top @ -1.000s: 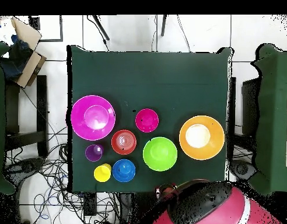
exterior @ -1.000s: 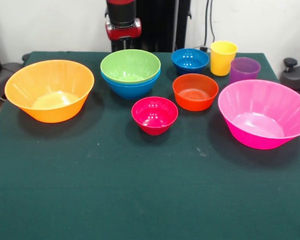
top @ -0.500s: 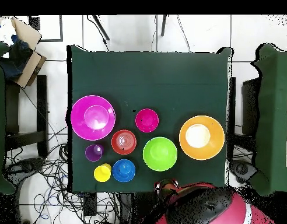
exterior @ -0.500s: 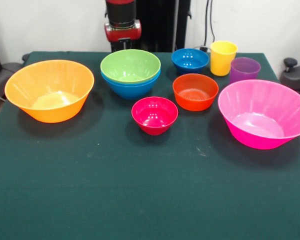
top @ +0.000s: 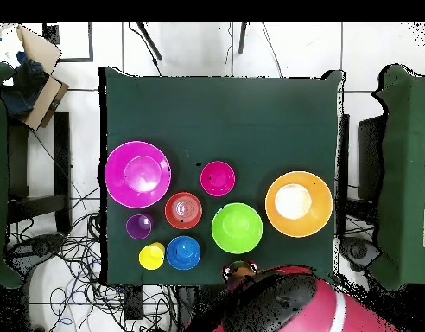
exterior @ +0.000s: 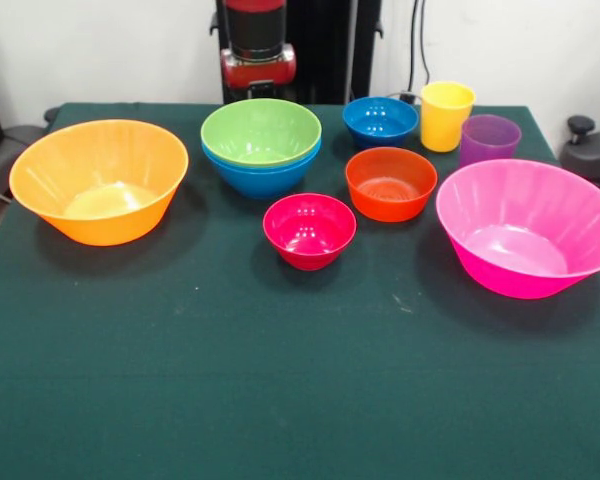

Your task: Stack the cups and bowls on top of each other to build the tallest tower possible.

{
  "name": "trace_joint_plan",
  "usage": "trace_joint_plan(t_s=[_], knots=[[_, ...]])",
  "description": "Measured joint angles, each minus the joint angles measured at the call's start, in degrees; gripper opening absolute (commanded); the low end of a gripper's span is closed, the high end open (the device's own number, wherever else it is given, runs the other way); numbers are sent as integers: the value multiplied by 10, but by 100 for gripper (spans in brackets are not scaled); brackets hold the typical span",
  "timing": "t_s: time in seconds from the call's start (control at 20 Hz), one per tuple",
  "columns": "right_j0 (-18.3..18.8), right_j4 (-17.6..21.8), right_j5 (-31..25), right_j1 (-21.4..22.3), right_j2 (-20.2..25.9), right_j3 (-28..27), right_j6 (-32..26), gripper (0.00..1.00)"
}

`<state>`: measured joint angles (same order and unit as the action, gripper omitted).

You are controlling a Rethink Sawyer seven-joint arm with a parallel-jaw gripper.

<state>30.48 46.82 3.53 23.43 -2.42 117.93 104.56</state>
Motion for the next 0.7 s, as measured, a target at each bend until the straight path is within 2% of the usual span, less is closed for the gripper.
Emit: trace_joint_plan(t_s=[0.35, 0.7], knots=[[-38, -30, 0, -5, 0, -4, 0, 100], [-48, -47, 0, -4, 0, -11, 0, 100]])
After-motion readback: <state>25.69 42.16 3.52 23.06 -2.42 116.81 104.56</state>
